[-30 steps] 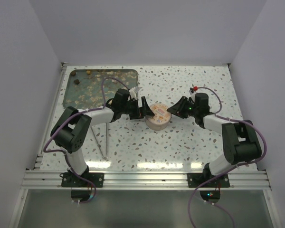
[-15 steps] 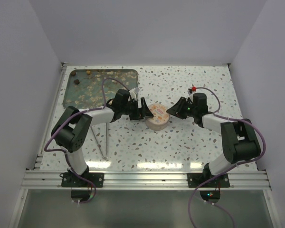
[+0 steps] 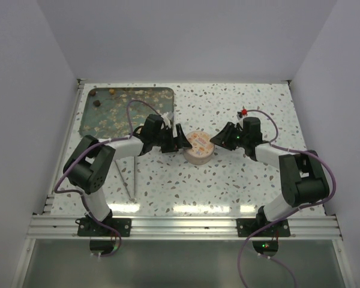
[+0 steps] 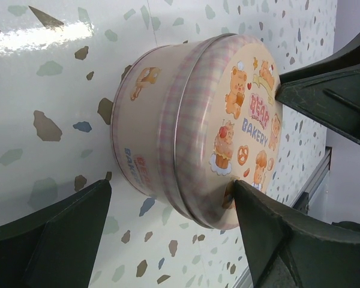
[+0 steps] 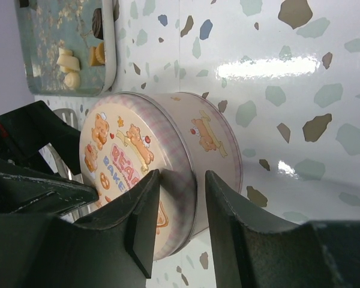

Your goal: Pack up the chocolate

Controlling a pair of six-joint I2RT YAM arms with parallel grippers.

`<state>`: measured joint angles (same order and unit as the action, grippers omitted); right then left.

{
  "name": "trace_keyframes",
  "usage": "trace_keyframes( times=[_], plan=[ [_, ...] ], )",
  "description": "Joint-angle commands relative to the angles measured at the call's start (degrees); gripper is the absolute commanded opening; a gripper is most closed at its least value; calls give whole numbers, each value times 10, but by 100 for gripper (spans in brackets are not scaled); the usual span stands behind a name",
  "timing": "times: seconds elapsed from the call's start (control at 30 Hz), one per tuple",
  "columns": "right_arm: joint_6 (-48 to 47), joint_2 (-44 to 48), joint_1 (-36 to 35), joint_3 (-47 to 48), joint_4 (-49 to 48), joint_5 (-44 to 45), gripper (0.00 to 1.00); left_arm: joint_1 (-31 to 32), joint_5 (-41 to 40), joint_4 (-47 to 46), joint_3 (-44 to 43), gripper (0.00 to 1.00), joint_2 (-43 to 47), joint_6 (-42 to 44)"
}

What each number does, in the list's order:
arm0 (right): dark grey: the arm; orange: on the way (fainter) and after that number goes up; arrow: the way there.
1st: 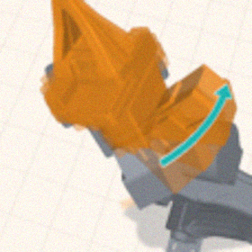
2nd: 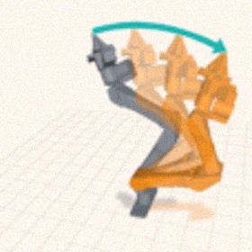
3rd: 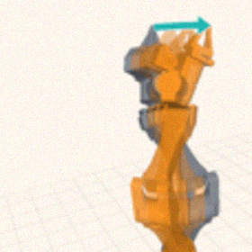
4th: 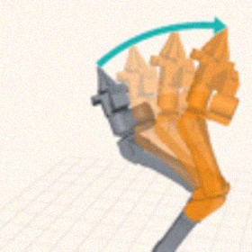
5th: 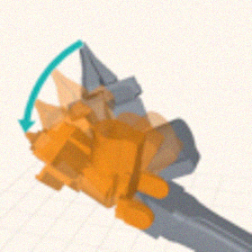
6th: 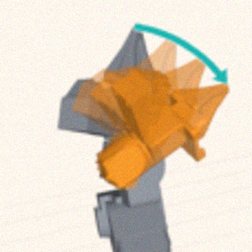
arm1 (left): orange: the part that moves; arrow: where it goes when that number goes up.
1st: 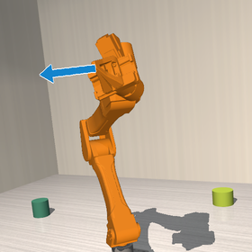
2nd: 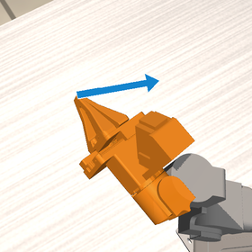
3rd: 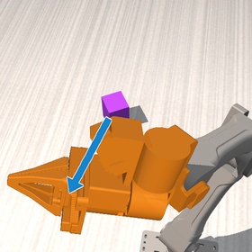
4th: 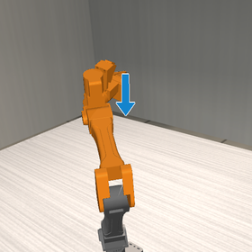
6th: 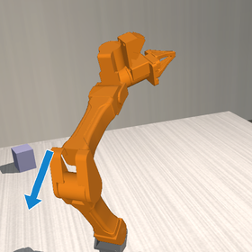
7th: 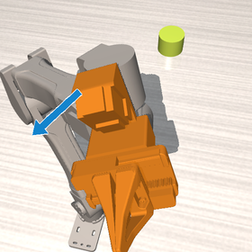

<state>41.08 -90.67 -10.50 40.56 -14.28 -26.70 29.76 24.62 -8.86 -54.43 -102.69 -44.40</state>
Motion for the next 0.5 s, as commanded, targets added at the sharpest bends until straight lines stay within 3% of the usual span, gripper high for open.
trace_keyframes(
  times=[0.0,0.47],
  plan=[
    [-25,15,-3,15,29,24,39,-1,-25,7,13,89,18,-5],
    [-77,16,-34,47,80,53,42,-2,-34,35,14,86,-5,-6]
  ],
)
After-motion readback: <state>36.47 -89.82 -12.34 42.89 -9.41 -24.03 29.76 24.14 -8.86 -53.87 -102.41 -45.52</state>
